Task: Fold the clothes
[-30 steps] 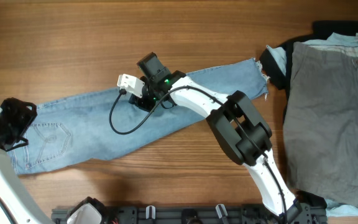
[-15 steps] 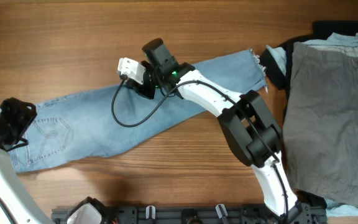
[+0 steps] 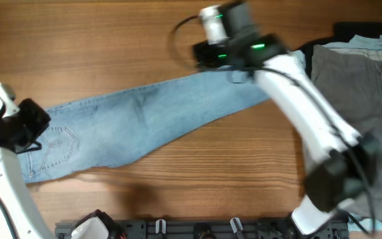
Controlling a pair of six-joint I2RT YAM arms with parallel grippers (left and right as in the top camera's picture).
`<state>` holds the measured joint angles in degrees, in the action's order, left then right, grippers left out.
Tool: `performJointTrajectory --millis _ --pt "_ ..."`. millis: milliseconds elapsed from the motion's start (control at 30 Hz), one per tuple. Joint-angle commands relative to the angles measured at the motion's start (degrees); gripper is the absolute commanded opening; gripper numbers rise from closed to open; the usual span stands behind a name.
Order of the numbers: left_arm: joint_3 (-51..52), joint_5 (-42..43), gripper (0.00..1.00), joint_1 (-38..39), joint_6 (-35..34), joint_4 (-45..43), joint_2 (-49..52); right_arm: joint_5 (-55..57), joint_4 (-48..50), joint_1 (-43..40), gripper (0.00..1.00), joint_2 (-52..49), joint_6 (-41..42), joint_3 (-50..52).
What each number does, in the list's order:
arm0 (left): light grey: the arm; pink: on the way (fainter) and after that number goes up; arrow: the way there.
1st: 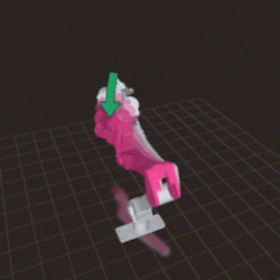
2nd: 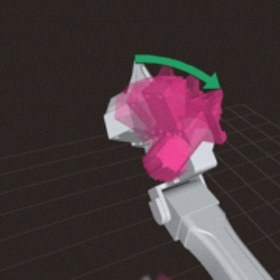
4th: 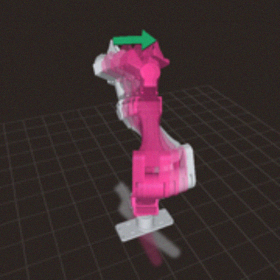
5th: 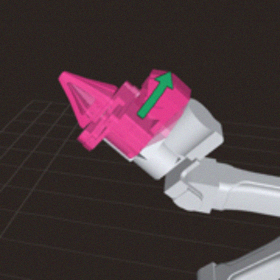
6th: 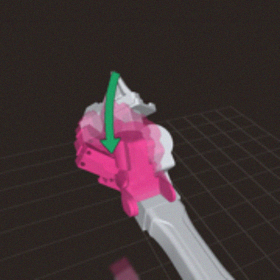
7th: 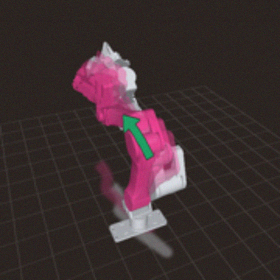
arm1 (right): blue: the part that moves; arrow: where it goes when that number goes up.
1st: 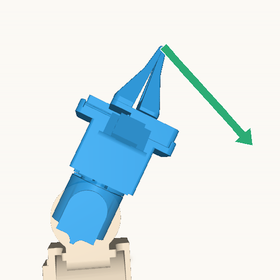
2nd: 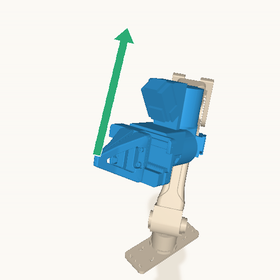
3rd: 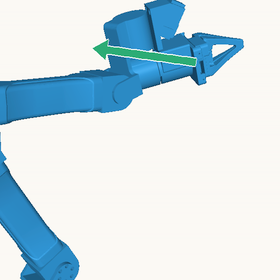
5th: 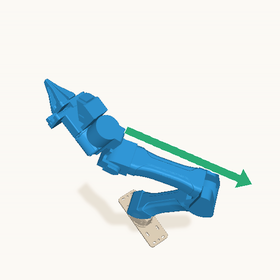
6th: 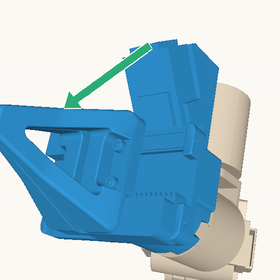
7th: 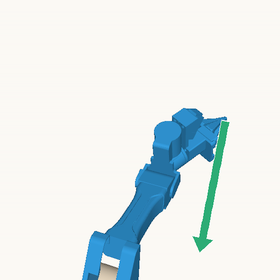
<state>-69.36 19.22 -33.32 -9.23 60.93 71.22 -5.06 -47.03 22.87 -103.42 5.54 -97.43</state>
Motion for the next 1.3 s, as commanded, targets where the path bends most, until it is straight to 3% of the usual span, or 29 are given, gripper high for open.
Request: performJointTrajectory --millis 0,33,133,267,333,433,633,767,833,933,967,1100,1167,1267 --pt "3.1 -1.55 0.04 4.15 1.57 -0.28 4.44 1.03 -8.41 -7.76 0.55 2.4 8.57 0.26" --pt "4.7 -1.51 0.04 4.92 1.6 -1.31 6.12 0.66 -11.58 -10.51 0.31 2.25 8.55 0.42" --pt "8.85 -0.63 0.04 6.49 1.57 -4.55 11.45 -3.43 -16.15 -15.98 0.13 0.66 7.67 2.67" --pt "11.41 -3.74 0.04 7.5 0.9 -7.15 20.04 -13.9 -13.18 -16.94 0.13 -2.05 1.88 11.13" --pt "11.41 -8.94 0.04 6.88 -2.64 -8.28 22.8 -14.51 -10.43 -16.87 0.13 -3.23 1.9 15.61" --pt "11.41 -17.79 0.04 4.98 -8.17 -10.51 25.9 -14.51 0.83 -16.9 0.13 -5.03 0.57 24.52" --pt "11.41 -22.14 0.04 1.29 -8.04 -14.95 26.18 -15.5 17.51 -16.96 0.08 -7.82 3.48 32.76" --pt "11.41 -22.12 0.04 -1.53 -7.96 -16.55 26.21 -18.99 21.75 -16.96 0.06 -7.82 3.56 33.7" --pt "11.41 -22.12 0.04 -2.67 -7.96 -16.85 26.21 -12.98 20.63 -16.96 0.06 -7.85 5.64 33.97" --pt "11.41 -22.08 0.04 -4.59 -7.98 -17.53 26.21 9.16 10.38 -17.51 0.04 -7.82 23.98 34.16" --pt "11.41 -21.59 0.04 -4.94 -7.96 -17.68 26.21 9.49 9.27 -18.14 0.04 -7.78 23.21 34.16" --pt "11.32 -5.62 0.04 -4.52 -0.13 -18.6 26.16 -18.25 11.52 -19.23 0.05 -5.55 -5.11 30.97" --pt "11.23 7.76 0.04 -3.37 7.82 -18.56 25.51 -29.18 11.91 -18.91 0.08 -3.45 -9.18 29.66" --pt "11.23 25.86 0.04 -0.02 19.04 -18.4 23.37 -35.76 14.62 -17.84 0.09 -2.43 -9.01 29.49"
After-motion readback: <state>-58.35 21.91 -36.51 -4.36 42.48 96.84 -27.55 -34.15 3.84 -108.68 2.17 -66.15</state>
